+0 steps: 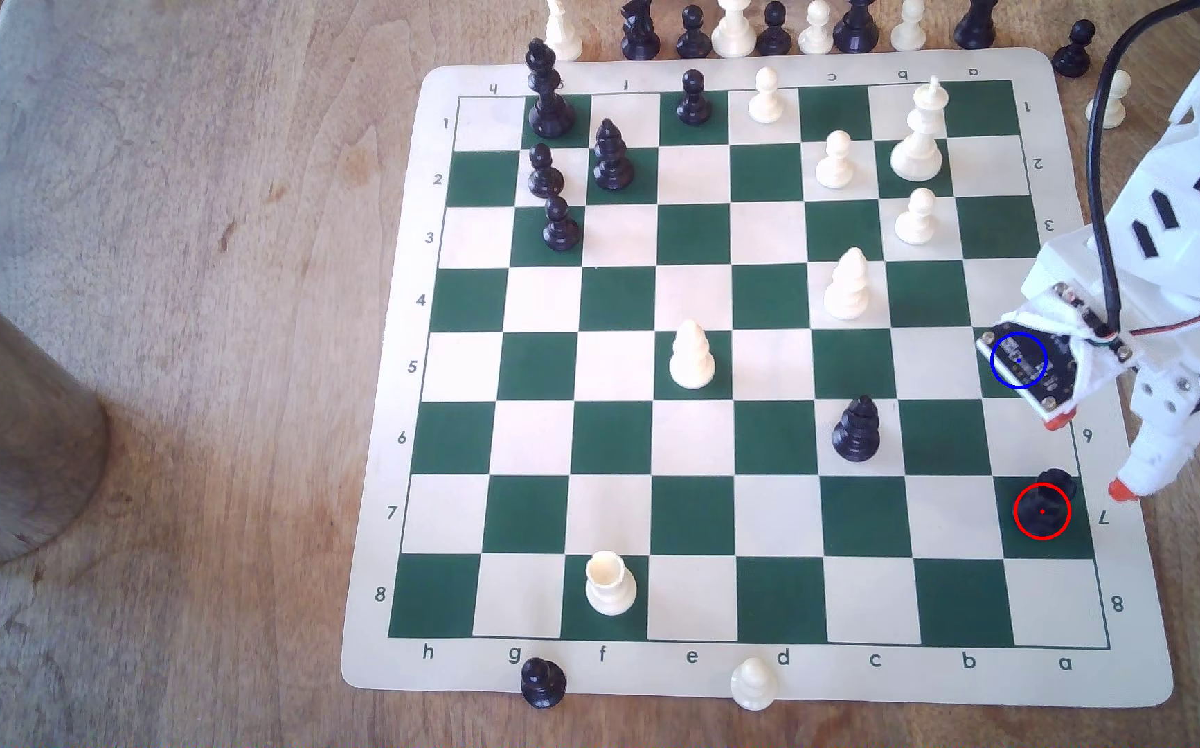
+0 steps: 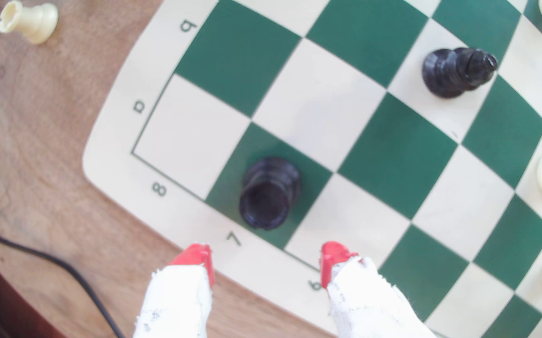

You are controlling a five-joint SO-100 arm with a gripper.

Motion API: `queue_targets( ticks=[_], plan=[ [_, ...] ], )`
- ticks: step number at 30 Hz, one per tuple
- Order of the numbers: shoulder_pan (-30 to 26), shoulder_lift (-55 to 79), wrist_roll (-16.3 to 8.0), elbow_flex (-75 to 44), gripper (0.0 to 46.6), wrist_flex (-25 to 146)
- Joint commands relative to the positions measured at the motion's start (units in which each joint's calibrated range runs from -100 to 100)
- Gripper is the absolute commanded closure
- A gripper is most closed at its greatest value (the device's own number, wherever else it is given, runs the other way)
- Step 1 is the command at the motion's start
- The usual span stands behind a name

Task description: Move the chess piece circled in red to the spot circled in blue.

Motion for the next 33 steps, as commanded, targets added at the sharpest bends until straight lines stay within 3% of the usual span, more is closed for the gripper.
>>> queue_targets(
  ticks=[1,7,20,33],
  plan=[
    [-0.1,1.1,-0.4,-1.9,26.7,-1.4],
    [-1.5,3.6,-1.7,-2.0,25.8,-3.6],
    [1.1,9.0,-1.4,-2.2,29.6,-9.9],
    [-0.2,13.8,-1.5,-1.7,33.5,-12.3]
  ],
)
